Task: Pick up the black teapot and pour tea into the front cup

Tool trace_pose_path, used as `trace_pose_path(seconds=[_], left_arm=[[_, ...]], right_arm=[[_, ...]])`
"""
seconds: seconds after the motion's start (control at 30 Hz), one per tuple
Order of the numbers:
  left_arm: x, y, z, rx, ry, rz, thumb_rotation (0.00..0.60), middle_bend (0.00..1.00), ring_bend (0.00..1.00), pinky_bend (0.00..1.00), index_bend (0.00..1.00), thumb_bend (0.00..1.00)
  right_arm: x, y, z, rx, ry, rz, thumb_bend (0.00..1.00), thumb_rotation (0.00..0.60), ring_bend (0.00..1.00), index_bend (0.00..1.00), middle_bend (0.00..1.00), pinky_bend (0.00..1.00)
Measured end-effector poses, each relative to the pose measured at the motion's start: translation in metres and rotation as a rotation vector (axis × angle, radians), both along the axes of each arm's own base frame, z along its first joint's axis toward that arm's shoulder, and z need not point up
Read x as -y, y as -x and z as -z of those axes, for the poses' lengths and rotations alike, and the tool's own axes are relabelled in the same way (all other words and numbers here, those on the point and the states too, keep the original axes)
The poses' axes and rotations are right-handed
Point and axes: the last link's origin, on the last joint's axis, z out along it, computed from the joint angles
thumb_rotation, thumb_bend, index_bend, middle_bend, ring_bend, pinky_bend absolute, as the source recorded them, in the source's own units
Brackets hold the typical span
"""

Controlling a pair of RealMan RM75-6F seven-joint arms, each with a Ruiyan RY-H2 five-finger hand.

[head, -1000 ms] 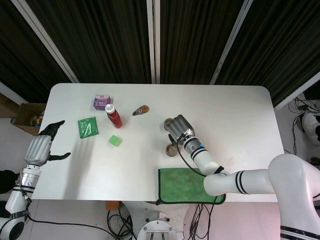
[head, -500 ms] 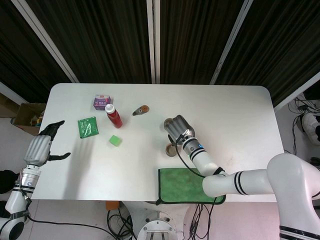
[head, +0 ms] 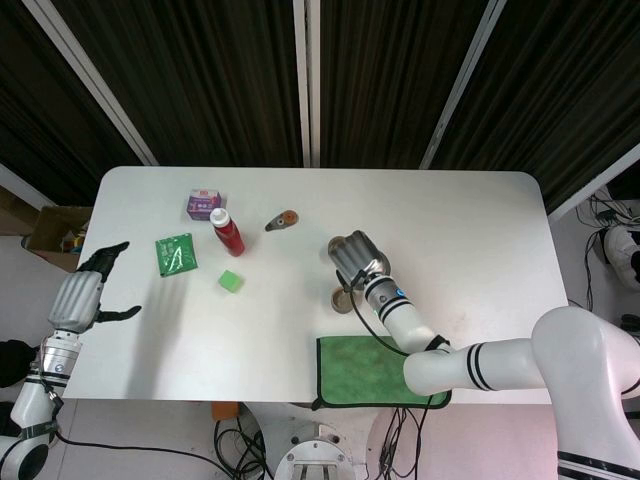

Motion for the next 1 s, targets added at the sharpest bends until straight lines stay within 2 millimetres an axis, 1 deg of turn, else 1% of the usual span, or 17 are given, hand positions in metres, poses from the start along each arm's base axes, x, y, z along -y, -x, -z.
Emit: trace_pose_path(seconds=[1.0], left_arm=[[0.0011,0.0018,0.0007,0.003,0.0,-0.004,0.6,0.13,0.13,0.26,0.1,0.03]], right_arm=[[0.0,0.003,-0.0003,-0.03,0.013,-0.002,0.68,0.518,1.0,1.0,1.0,0.81]])
